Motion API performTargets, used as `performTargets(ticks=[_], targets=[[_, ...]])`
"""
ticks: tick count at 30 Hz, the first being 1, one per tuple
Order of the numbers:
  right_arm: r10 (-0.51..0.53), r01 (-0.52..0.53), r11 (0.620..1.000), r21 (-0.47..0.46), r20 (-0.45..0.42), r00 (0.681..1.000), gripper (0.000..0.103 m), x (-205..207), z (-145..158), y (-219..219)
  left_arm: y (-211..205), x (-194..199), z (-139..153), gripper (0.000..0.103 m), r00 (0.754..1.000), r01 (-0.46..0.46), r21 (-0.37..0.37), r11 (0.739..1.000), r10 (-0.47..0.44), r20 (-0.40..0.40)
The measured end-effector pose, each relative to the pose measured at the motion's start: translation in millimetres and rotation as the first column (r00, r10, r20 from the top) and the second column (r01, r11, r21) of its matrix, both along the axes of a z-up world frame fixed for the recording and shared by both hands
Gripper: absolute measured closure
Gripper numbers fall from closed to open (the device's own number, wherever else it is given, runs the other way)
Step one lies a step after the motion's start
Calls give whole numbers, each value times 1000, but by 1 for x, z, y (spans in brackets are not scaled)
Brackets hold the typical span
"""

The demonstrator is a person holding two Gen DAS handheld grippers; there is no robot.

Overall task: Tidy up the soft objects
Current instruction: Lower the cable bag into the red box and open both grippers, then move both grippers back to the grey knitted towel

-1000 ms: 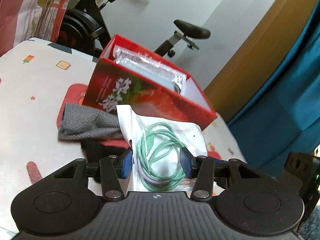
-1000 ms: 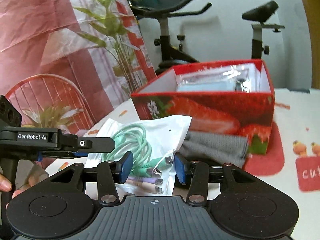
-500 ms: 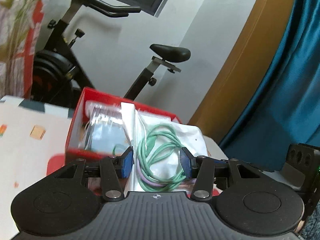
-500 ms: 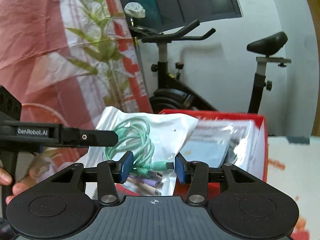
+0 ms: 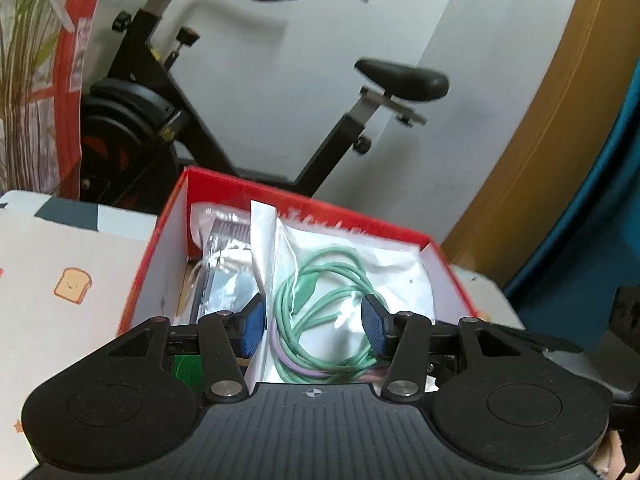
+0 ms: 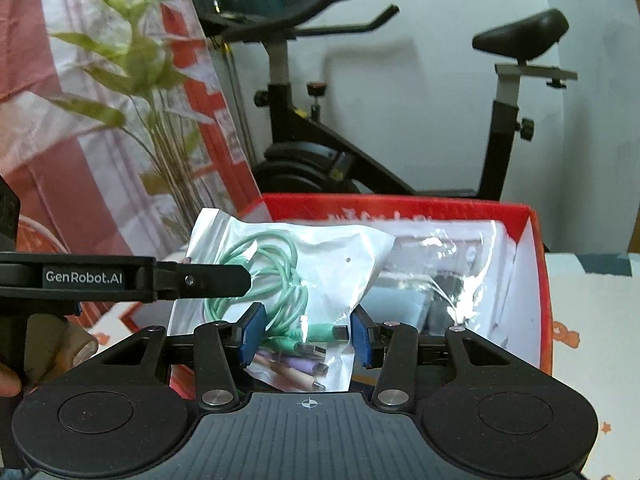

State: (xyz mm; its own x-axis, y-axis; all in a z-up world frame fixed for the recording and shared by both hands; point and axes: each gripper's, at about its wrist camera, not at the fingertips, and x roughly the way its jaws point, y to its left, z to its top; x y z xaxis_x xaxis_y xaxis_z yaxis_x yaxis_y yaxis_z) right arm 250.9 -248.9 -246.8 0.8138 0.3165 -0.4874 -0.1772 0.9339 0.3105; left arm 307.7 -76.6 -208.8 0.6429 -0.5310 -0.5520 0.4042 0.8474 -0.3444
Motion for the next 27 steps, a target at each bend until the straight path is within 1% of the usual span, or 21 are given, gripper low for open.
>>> performTargets(ticks=[5,7,10,11,14,16,18,20,22,25,27], targets=[[-15,16,1000,15,-55,998,59,7,-15,-6,-7,10,-17,51,999,13,38,999,-11,-45],[-21,20,1000,-7,-69,997,58,9,-18,-5,-8,10,-24,51,998,24,61,998,-21,-55],[-61,58,998,-35,-86,994,55,8,-20,-5,-10,15,-29,51,998,28,64,998,-23,-66],[-84,80,996,-41,-90,992,53,7,-20,-7,-10,15,-30,51,997,31,64,997,-27,-67],[-122,118,992,-52,-103,987,53,3,-21,-9,-10,12,-28,51,998,43,88,995,-39,-43],[-139,132,988,-83,-89,986,49,-2,-19,-9,-8,7,-25,50,999,44,98,994,-42,-17],[-158,152,980,-130,-41,987,42,-13,-14,-6,-6,1,-19,47,999,45,112,993,-46,12],[-170,168,975,-147,-1,985,40,-21,-7,-5,-3,-6,-13,46,998,42,123,991,-48,45],[-174,177,975,-137,30,984,40,-31,-1,-7,2,-14,-6,45,996,33,130,991,-43,76],[-185,195,974,-116,91,978,39,-51,6,-13,14,-29,6,39,991,11,139,990,-29,128],[-195,208,973,-102,123,973,37,-63,9,-18,24,-40,13,33,985,-20,146,989,-5,173]])
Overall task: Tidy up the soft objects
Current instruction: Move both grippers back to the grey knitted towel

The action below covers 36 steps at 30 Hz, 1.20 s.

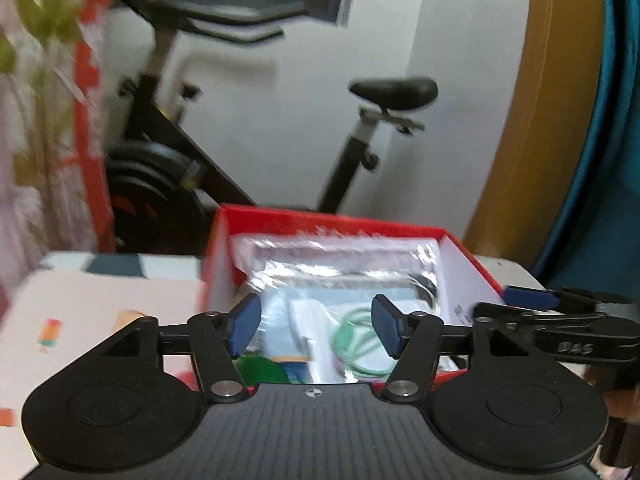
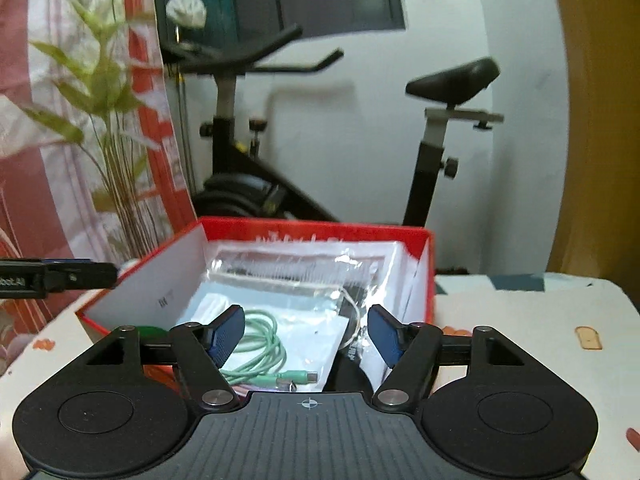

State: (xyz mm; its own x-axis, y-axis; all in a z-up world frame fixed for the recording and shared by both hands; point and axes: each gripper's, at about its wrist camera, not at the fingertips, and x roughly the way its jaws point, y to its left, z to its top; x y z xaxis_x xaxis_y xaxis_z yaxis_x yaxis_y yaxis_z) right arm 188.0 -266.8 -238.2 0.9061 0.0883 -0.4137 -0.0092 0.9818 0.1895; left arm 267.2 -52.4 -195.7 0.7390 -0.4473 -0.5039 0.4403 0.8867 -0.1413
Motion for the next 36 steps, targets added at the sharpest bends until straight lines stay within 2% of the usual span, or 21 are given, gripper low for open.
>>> performTargets(ticks=[3,7,9,12,14,20,36], targets=[[-19,19,1000,10,37,999,32,-18,0,-3,16,-20,6,27,996,-61,10,998,60,72],[-19,19,1000,-7,65,998,27,-40,-4,1,34,-38,6,18,989,-112,27,993,108,103],[-21,23,999,-26,80,997,19,-51,-6,5,42,-48,4,4,985,-140,37,989,135,111],[-32,34,999,-24,95,995,4,-65,-12,8,55,-60,3,0,980,-169,22,985,166,113],[-41,42,999,-13,96,995,0,-71,-17,9,63,-66,1,0,979,-178,13,984,175,103],[-55,54,998,16,69,996,0,-81,-33,11,77,-70,-17,0,980,-197,23,980,196,34],[-38,41,998,53,-51,998,1,-75,-86,20,99,-63,-64,0,958,-270,7,963,269,-101]])
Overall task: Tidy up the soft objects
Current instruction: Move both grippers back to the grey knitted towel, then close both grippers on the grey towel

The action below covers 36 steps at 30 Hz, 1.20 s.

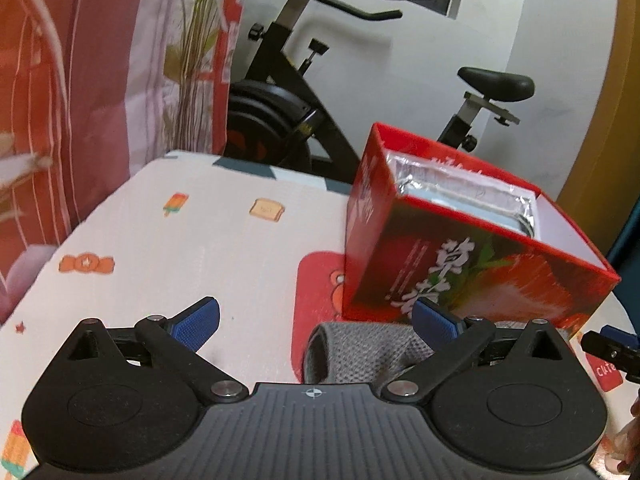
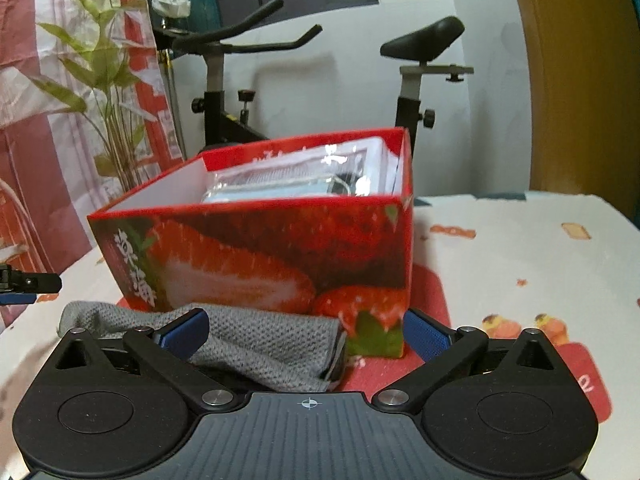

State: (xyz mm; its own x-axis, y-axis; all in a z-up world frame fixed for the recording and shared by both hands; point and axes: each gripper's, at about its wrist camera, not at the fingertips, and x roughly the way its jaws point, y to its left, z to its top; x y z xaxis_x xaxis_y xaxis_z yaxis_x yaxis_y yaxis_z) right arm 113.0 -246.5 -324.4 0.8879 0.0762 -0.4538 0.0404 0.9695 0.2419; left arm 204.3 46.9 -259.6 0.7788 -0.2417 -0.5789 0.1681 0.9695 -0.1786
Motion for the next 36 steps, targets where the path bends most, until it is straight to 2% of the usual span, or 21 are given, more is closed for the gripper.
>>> performTargets(ticks=[8,16,20,22,24,25,27,28,29,30,31,33,36], targets=[[22,-20,999,48,-47,999,5,11,-15,-1,-2,5,-16,0,999,0,-26,1000,-1,-53],[24,-15,996,93,-88,996,10,24,-26,-7,-12,14,-29,0,995,40,-43,998,-44,-88],[34,-19,992,123,-116,993,12,33,-31,-9,-20,23,-40,0,988,62,-65,996,-70,-141],[41,-26,992,123,-123,992,16,37,-32,-8,-21,27,-47,0,984,53,-85,995,-66,-166],[60,-41,989,140,-132,989,26,41,-33,-8,-20,30,-52,2,981,38,-116,993,-59,-183],[77,-55,986,155,-136,988,36,42,-33,-8,-20,30,-53,4,982,31,-126,991,-54,-180],[82,-59,985,159,-147,986,43,44,-34,-8,-20,30,-53,26,982,31,-136,990,-55,-179],[85,-62,985,158,-144,986,47,44,-33,-7,-20,31,-53,32,981,34,-143,989,-60,-182],[93,-70,984,162,-143,985,57,43,-32,-7,-20,30,-53,46,980,39,-143,989,-66,-189],[95,-72,984,162,-144,985,63,42,-31,-8,-22,30,-52,64,978,46,-130,990,-71,-197],[95,-72,985,156,-141,985,67,40,-29,-7,-23,29,-51,69,976,54,-115,992,-77,-203],[102,-81,984,160,-127,987,81,36,-24,-8,-24,28,-50,78,971,80,-98,992,-99,-216],[119,-101,980,174,-98,988,88,28,-16,-9,-24,21,-42,84,975,94,-101,990,-112,-193]])
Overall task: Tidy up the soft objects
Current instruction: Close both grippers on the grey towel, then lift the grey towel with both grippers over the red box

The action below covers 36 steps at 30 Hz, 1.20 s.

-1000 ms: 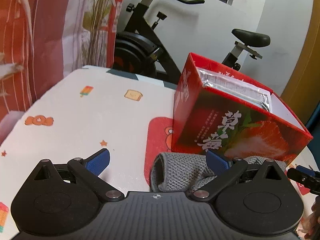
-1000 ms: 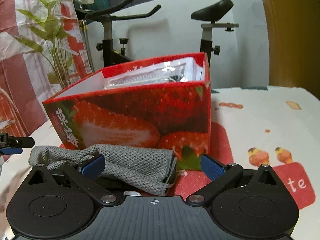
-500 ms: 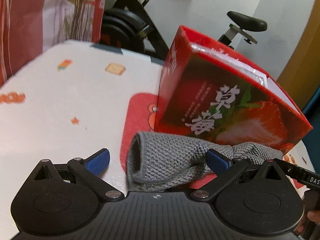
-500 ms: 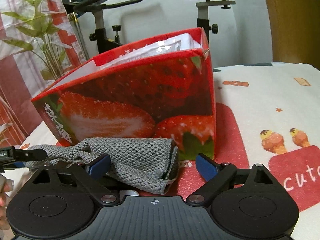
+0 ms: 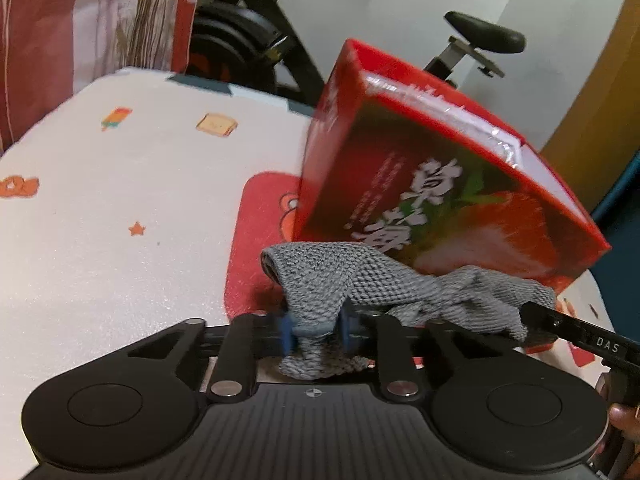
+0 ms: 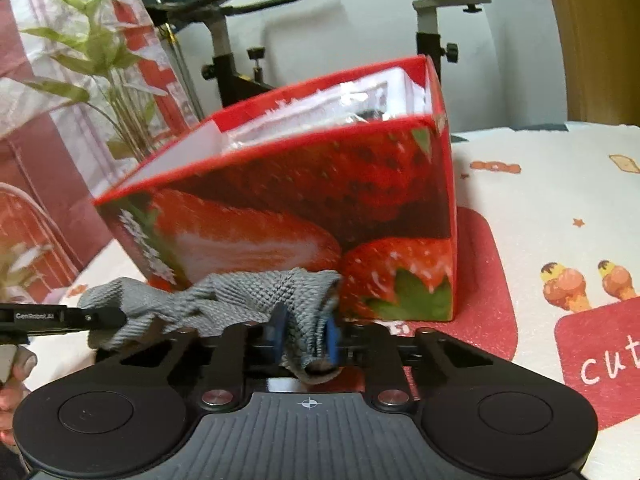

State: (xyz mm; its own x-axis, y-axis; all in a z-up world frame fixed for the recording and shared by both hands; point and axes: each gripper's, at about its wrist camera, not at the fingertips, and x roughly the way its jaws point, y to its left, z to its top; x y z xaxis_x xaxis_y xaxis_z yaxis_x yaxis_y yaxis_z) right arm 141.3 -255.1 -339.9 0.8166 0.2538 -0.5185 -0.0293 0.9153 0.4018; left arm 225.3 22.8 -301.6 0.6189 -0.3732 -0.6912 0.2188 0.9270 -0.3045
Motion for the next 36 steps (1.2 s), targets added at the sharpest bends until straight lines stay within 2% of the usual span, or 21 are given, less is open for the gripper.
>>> performTargets(ticks=[5,9,18,24,29,32,36], targets=[[19,-18,1000,-4,68,998,90,-18,23,2,-1,-16,22,85,998,13,-8,1000,-13,57],[20,-20,1000,5,130,991,90,-34,46,0,1,-34,46,85,991,20,0,1000,-20,133],[24,-21,1000,-15,284,959,90,-55,108,-3,6,-70,104,85,955,23,-21,1000,-16,296],[11,7,999,-51,339,941,90,-46,139,-12,-6,-69,138,85,931,28,-44,999,-10,366],[-10,37,997,-72,341,940,90,-29,140,-21,-22,-48,144,85,923,33,-13,999,-26,383],[-22,46,997,-67,317,948,90,-14,132,-27,-32,-29,140,85,932,34,-9,999,-29,362],[-6,32,995,-96,265,964,90,10,119,-30,-49,-2,132,85,942,54,51,997,-68,328]])
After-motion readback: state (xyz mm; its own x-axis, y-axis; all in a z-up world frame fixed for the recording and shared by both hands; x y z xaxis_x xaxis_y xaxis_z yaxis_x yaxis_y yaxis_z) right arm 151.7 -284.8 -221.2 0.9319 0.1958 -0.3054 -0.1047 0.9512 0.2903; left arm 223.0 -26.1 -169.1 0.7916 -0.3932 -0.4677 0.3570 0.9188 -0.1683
